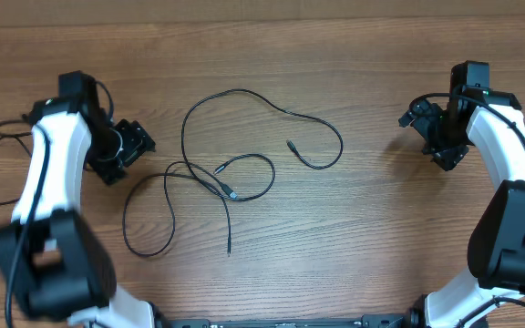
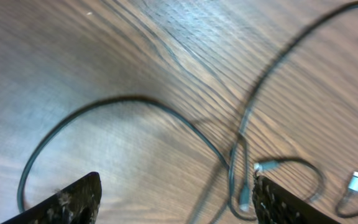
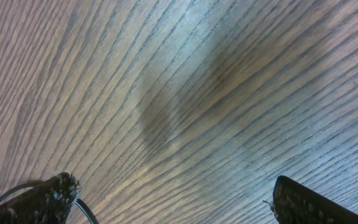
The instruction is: Untangle cables
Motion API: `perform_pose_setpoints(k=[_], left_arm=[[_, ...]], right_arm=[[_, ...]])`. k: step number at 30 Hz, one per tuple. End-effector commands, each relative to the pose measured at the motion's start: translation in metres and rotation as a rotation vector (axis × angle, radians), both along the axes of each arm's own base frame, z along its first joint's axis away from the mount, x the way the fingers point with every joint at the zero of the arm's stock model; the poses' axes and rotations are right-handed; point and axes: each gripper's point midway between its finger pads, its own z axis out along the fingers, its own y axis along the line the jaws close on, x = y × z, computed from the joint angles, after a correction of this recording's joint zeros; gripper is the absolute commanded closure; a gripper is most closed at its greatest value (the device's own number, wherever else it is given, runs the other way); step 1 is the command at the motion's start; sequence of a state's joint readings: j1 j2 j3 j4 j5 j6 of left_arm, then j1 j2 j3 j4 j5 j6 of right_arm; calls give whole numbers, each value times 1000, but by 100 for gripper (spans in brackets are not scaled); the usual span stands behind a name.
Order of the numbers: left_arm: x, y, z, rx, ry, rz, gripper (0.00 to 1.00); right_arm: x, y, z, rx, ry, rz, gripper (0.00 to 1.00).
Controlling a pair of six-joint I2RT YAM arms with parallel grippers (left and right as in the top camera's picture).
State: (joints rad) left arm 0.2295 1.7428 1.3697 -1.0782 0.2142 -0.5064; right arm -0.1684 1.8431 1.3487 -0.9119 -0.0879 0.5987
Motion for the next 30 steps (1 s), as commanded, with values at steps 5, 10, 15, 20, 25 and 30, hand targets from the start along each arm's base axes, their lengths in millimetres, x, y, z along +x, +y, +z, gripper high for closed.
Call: perform_pose_setpoints(k=[5,10,15,20,25,30], left_arm=[[-50,-9,-8,15,-47,85,27],[-93,4,-56,110,80,216,41],[-117,5,-85,133,136,253,37],[-121,4,-87,131,148,252,38],[-129,5,-87,143,180,251,35],[-134,16,-87,184,196,273,30]], right_arm=[[0,-3,3,-14,-8,-4,0],[0,-3,3,-14,-9,-3,0],[0,-3,3,-14,-8,-4,0],[0,-3,3,-14,-8,-4,0],[0,-3,3,-14,-8,-4,0],[0,-3,3,-14,-9,-3,0]])
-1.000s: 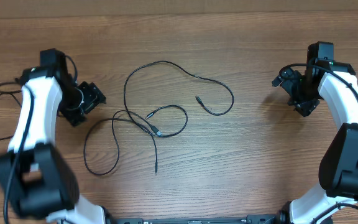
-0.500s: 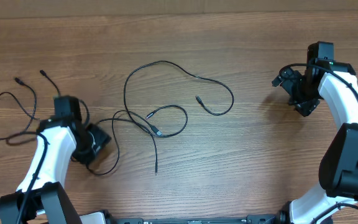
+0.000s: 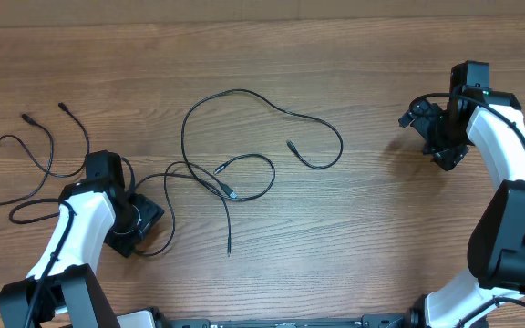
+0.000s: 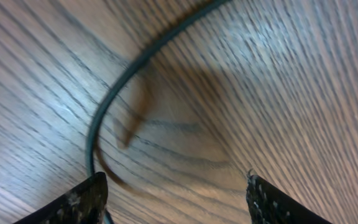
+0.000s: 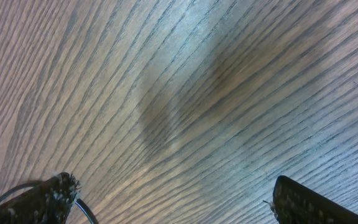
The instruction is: Untangle cables
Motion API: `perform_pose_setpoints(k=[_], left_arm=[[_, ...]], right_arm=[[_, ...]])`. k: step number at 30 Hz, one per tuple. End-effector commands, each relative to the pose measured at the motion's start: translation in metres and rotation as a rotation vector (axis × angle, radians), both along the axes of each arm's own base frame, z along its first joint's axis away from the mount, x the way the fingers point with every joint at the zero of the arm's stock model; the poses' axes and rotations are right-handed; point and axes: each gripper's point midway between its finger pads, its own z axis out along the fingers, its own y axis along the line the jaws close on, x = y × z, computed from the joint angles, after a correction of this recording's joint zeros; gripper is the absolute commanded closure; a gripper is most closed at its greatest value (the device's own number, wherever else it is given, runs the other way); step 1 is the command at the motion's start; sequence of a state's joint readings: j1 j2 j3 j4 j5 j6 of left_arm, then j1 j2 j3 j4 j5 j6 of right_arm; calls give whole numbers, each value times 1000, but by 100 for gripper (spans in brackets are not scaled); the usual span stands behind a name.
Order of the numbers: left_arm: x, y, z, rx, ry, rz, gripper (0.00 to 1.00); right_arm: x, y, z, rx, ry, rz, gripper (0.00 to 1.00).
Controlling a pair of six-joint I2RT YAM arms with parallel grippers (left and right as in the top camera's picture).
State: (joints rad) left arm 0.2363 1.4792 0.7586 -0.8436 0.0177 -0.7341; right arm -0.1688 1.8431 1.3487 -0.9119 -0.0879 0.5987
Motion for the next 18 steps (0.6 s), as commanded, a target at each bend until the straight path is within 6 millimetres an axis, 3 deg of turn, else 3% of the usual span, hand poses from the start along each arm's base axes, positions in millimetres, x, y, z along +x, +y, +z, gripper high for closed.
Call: perform_pose_setpoints(k=[1,5,11,18], left_arm=[[-7,10,-1,37,25,32,30],[-10,13,2,9,34,69,33],[-28,15,3,-6,101,102,48],[-41,15,-2,10,141,164,51]], right_arm=[[1,-3,3,-14,-9,-3,0],[1,-3,3,-14,-9,-3,0],[1,-3,3,-14,-8,-3,0],[1,-3,3,-14,-9,-3,0]])
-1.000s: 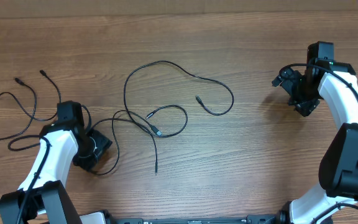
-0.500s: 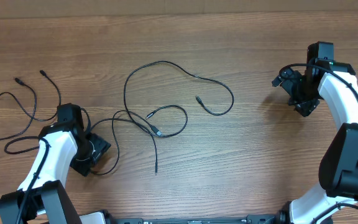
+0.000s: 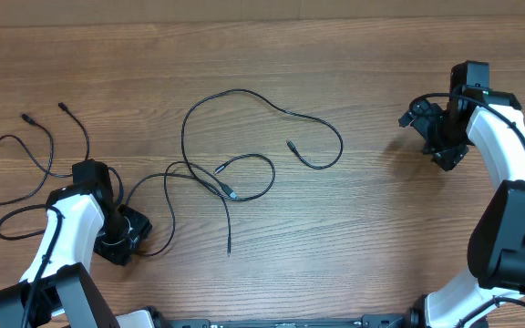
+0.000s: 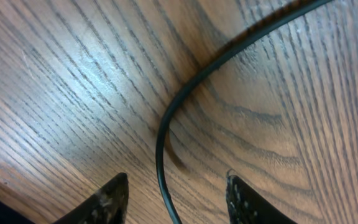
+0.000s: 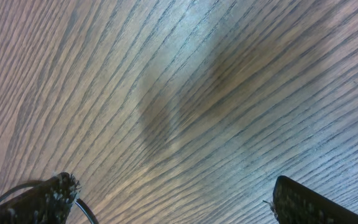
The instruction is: Untangle cables
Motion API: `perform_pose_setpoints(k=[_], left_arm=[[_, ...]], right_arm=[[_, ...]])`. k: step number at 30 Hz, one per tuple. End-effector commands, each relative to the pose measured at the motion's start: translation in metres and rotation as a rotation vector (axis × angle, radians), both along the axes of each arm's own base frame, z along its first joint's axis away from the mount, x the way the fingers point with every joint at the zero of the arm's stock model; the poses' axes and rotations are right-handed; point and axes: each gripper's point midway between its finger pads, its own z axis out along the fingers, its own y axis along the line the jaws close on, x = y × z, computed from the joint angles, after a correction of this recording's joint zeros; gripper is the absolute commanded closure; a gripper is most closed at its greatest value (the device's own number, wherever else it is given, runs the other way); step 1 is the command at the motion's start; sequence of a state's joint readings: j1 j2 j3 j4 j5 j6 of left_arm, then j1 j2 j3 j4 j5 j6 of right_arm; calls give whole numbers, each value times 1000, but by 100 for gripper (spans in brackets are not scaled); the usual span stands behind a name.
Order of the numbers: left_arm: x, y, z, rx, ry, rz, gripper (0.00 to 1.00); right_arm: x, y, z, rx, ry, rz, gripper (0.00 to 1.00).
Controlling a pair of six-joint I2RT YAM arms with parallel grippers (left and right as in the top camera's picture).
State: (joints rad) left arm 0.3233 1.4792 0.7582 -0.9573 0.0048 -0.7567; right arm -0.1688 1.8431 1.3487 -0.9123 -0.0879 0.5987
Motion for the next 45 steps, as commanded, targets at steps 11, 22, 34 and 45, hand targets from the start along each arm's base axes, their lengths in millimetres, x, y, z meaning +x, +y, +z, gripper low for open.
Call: perform_pose_setpoints(k=[11,22,34,45], left_arm=[[-26,-3,-23,32,57,137,64],[32,-54,-20,-304,-259,-84,96],[59,-113,21,-666,-538,-304,96],[54,-156,22,-711,-490,-436,96]], right_arm=[[1,-3,3,-14,-9,-3,0],[1,-3,3,-14,-9,-3,0],[1,-3,3,-14,-9,-3,0],[1,-3,3,-14,-9,-3,0]])
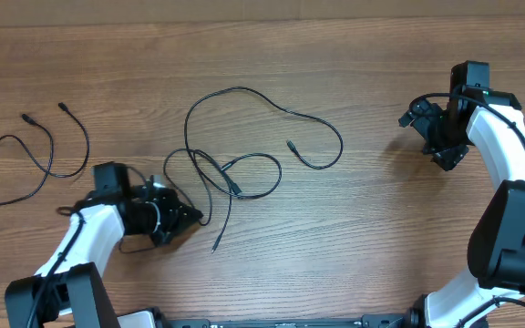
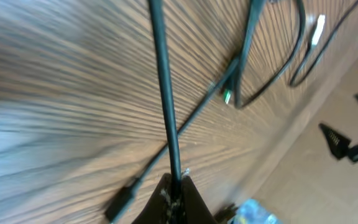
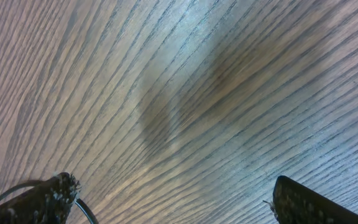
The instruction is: Untangle cables
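Two black cables (image 1: 244,173) lie tangled mid-table: one long strand arcs over the top (image 1: 244,93) to a plug (image 1: 290,145), the other bunches in loops with its free end (image 1: 215,246) in front. My left gripper (image 1: 179,221) is shut on a strand of the bunched cable (image 2: 163,93), which is pinched between its fingertips (image 2: 174,190). In the left wrist view the strand runs off toward the plugs (image 2: 227,96). My right gripper (image 1: 434,137) hangs open at the far right over bare wood (image 3: 179,112), holding nothing.
A third black cable (image 1: 25,159) lies apart at the far left, both its plugs pointing to the back. The table's wooden top (image 1: 381,237) stretches between the tangle and the right arm. The right arm's own wire shows beside its left finger (image 3: 82,211).
My left gripper was open astride the cable's loop at the lower left; now it is shut on that cable and sits further right. The loop has bunched toward the tangle and the free end has shifted.
At first my left gripper was open at the far left, beside the tangle's edge. It then stood open over the loop at the lower left, then low astride it. Now it is shut on the cable, nearer the tangle. The right arm has stayed still throughout.
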Motion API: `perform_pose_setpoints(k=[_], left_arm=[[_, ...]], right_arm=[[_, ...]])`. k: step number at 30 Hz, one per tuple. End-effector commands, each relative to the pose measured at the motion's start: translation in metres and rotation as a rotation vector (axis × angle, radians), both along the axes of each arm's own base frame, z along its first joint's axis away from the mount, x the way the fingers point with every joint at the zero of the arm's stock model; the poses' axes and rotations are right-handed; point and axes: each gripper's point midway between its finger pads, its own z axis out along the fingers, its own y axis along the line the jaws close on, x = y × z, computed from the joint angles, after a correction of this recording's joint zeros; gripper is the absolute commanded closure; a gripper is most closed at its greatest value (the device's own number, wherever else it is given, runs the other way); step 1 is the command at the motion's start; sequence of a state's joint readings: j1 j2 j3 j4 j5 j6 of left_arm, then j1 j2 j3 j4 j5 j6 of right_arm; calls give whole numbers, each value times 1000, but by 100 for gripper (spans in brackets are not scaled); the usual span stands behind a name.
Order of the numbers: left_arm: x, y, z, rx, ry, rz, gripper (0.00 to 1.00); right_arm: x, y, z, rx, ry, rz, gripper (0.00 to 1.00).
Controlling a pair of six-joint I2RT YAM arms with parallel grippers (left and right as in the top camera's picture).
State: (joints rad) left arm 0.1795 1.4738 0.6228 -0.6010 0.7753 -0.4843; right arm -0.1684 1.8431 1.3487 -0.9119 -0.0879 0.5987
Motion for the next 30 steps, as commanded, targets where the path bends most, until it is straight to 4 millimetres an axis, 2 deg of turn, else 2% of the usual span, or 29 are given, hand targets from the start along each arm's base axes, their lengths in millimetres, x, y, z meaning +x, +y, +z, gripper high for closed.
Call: perform_pose_setpoints(k=[1,13,19,23,24,27,30], left_arm=[[-5,-24,1,-29,-10,-76,96],[-18,-116,0,138,-129,-393,96],[-8,-162,38,213,-271,-519,96],[0,-179,66,299,-353,-553,96],[1,-182,71,324,-372,-566,94],[2,-183,82,411,-422,-603,67],[3,-172,84,526,-424,-598,51]], right_arm=[[0,-3,3,-14,-9,-3,0],[0,-3,3,-14,-9,-3,0],[0,-3,3,-14,-8,-4,0],[0,-3,3,-14,-9,-3,0],[0,-3,3,-14,-9,-3,0],[0,-3,3,-14,-9,-3,0],[0,-3,3,-14,-8,-4,0]])
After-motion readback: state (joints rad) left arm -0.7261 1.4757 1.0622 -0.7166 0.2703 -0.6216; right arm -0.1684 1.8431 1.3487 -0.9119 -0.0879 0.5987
